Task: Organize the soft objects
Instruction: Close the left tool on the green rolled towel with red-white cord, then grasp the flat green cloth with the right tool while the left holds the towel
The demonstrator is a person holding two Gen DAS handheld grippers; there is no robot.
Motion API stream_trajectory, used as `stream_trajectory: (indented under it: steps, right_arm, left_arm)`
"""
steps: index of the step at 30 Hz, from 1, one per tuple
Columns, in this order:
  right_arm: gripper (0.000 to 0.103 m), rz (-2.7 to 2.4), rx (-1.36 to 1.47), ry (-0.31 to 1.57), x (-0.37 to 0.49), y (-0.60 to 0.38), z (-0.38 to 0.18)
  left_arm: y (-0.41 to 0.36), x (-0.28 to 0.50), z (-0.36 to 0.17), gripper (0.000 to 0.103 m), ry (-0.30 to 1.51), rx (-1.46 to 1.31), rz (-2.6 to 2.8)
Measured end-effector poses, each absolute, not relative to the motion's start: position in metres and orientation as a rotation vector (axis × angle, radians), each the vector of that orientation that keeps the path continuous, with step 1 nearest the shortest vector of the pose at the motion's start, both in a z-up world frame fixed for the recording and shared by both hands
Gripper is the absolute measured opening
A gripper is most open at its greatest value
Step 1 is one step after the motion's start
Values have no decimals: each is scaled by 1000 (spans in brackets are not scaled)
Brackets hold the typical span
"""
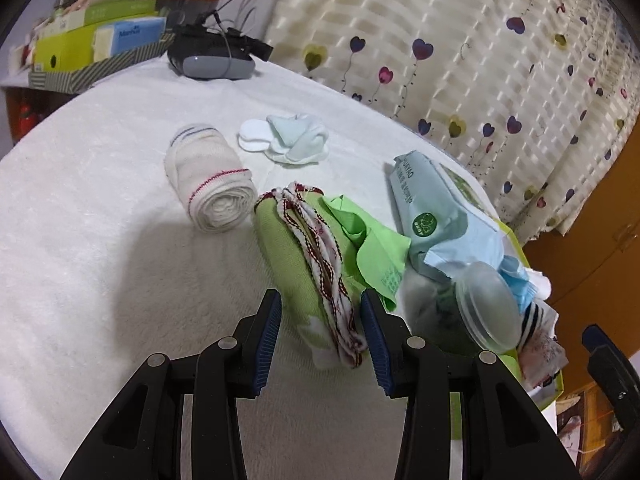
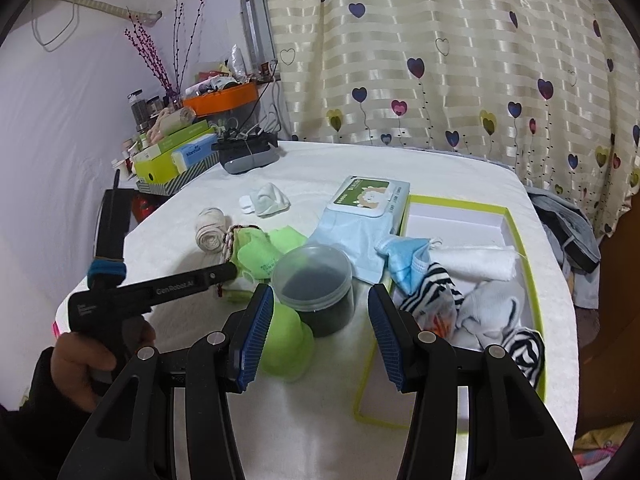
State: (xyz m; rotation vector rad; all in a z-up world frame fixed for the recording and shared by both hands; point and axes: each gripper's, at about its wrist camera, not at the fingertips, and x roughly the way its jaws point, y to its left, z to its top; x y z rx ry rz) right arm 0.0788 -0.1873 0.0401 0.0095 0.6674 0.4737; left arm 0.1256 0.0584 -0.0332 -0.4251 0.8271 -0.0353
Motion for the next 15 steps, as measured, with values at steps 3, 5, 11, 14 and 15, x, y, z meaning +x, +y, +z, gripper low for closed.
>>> stream_trajectory:
  steps: [3,5,11,14,15]
  right_arm:
    - [50,482,11,668,83,-184,39]
    - [50,486,10,669,85,-183,40]
    - [50,503,-7,662,87,-173,45]
    - [50,516,-22,653,87,-164,49]
    - [50,522,-26,653,87,-161,50]
  left_arm:
    - [56,128,-35,27,828,-429,-65]
    - [56,128,-34,20,822,-421,-67]
    - [64,116,-29,17,803,-439,-68]
    - [68,105,-22,16,782,-436,-72]
    - [71,99,-20,16,772,-434,-69]
